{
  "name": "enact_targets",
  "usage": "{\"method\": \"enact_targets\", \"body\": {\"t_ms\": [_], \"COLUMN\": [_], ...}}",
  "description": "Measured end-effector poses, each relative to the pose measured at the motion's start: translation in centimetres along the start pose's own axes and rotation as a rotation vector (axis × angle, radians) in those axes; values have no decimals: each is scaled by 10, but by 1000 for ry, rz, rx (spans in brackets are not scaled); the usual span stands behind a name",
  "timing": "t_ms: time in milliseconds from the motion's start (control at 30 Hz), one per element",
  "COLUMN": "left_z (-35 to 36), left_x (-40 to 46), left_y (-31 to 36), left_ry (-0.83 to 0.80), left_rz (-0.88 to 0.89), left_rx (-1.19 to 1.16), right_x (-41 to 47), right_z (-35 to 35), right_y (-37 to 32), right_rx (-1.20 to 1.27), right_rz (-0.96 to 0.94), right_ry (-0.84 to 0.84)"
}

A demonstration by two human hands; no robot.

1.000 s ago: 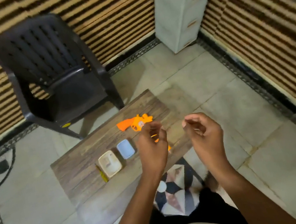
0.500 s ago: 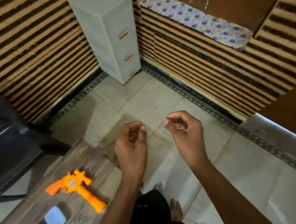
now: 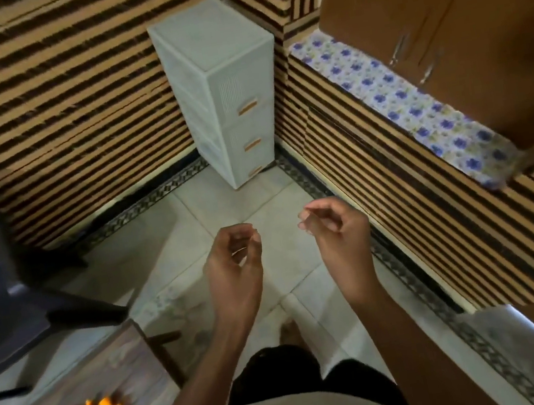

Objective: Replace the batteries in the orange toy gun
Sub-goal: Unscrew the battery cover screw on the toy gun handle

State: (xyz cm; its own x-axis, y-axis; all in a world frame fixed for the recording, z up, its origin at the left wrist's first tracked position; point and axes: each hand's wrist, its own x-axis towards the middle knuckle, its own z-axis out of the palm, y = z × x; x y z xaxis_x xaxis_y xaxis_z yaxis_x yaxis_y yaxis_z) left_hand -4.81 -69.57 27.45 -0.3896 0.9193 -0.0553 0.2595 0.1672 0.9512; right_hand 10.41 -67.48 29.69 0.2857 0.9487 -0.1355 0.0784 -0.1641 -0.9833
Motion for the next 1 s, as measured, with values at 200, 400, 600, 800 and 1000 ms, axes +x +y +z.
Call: {"method": "enact_targets", "body": {"t_ms": [200,400,600,800,1000], "left_z": [-5,-23,-55,-119,-224], "left_x": [88,185,253,290,304], "left_y": [19,11,12,-4,-56], "left_ry": [164,403,752,1089,1325], "left_rz": [-39,-138,-194,-294,-371], "left_rx": [-7,-29,-7,-33,-44], "right_x": [94,189,243,232,169], "right_z": [71,189,302,417,550], "right_y": [-24,-45,-69,-82,-73], "right_rx": [-40,-72,-162,-217,-279], "right_rz": [-59,-150,-220,-212,-250], "right_ry": [-205,-510,-883,-1172,-1419]}}
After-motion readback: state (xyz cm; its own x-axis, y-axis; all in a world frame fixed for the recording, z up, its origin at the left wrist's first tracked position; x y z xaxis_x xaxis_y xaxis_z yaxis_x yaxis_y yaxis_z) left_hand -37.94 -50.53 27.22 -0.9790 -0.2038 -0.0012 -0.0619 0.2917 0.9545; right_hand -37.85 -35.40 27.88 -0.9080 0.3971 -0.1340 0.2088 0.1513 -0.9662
